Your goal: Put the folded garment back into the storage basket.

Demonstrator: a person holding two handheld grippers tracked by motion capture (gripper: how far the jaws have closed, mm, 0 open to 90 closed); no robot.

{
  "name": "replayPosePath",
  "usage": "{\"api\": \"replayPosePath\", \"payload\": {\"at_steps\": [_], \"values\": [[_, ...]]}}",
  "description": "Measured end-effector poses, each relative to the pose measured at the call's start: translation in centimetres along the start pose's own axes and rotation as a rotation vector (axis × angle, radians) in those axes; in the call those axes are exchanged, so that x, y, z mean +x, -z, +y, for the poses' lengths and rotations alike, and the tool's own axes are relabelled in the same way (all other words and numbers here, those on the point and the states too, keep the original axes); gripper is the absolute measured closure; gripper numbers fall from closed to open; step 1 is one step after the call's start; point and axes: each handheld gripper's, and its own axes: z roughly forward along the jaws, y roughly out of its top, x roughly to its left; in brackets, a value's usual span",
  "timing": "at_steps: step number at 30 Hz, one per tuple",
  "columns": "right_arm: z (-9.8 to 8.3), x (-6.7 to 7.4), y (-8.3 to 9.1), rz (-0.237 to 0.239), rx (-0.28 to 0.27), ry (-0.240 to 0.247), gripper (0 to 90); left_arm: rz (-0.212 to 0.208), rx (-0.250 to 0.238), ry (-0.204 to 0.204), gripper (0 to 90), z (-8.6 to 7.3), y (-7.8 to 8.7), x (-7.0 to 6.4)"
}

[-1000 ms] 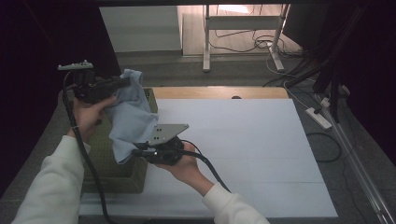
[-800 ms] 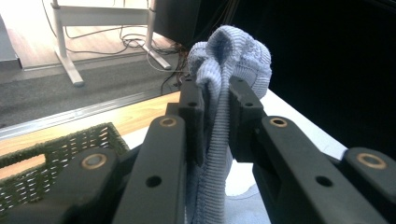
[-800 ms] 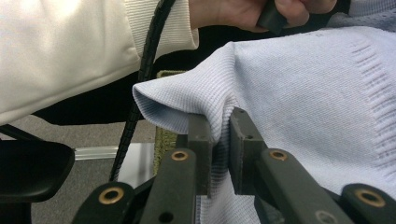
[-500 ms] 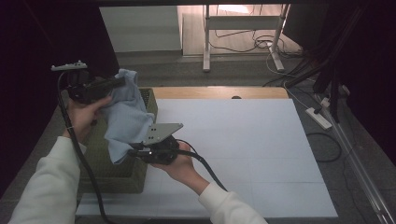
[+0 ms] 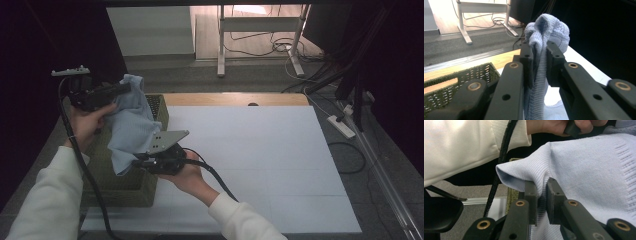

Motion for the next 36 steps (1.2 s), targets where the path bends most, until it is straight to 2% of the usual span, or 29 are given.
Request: {"api": "replayPosePath", "payload": {"at_steps": [15,36], "values": [[0.2,-0.2,-2.4,0.029,0.008,-0.006,80.7,0.023,0.005,0.013,78.1,-0.5,1.0,1.4],[-0.1,-0.5,-4.7,0.047,0.018,-0.027,80.6,0.044,0.014,0.038,78.1,-1.5,1.5,3.0]]}}
